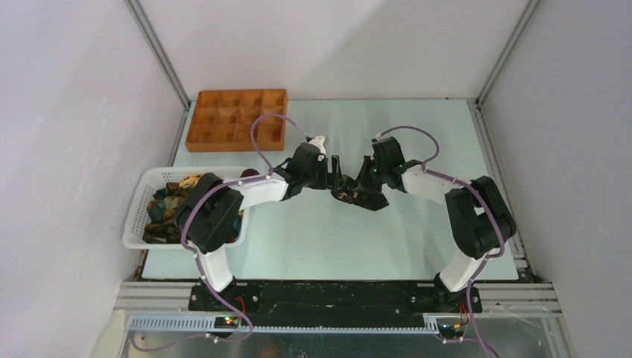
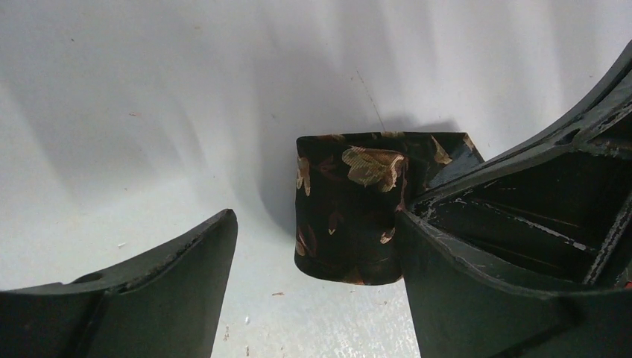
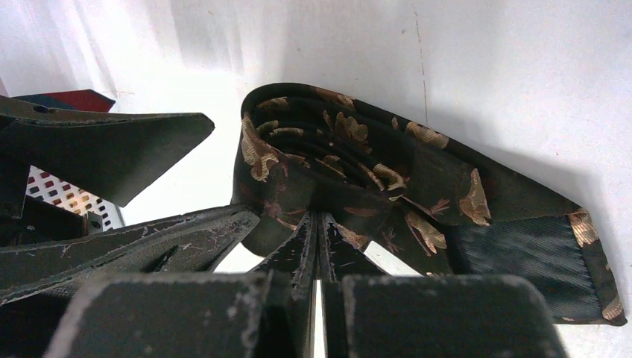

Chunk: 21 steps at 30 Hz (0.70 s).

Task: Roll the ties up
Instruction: Roll the tie at the center of the board.

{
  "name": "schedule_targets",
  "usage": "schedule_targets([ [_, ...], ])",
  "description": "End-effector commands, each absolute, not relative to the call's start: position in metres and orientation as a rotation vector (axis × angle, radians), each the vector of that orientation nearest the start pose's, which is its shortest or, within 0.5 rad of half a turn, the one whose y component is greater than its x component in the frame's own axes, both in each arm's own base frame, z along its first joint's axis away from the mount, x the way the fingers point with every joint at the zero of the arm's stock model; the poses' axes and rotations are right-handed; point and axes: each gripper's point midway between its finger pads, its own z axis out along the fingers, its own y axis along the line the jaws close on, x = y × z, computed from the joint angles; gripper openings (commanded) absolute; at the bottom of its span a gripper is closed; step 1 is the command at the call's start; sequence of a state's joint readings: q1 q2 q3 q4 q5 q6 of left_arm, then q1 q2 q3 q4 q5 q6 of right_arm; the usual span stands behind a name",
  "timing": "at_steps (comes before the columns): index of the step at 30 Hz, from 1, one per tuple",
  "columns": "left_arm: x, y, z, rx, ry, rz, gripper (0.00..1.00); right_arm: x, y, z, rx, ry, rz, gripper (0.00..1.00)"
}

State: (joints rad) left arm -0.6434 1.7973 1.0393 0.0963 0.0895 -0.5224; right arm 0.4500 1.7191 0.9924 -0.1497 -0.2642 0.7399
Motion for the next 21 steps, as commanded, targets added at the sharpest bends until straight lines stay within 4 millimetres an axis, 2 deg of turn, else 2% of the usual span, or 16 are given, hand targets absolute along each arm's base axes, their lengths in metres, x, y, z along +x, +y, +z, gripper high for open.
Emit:
schedule_targets([
  [1,0.357,-0.321,0.071,0.189,2.292,-0.794,0.83,0.34,0.238,0.05,0.238,2.603,0.738,0.02],
  [17,0.348,-0.34,0.056,0.19,2.299,-0.946,0.79,0.34,0.234,0.047,0.245,2.613,0.71,0.01],
  [21,0.347,-0.345,0.056,0.193,2.293,-0.985,0.69,0.339,0.232,0.046,0.244,2.618,0.697,0.01],
])
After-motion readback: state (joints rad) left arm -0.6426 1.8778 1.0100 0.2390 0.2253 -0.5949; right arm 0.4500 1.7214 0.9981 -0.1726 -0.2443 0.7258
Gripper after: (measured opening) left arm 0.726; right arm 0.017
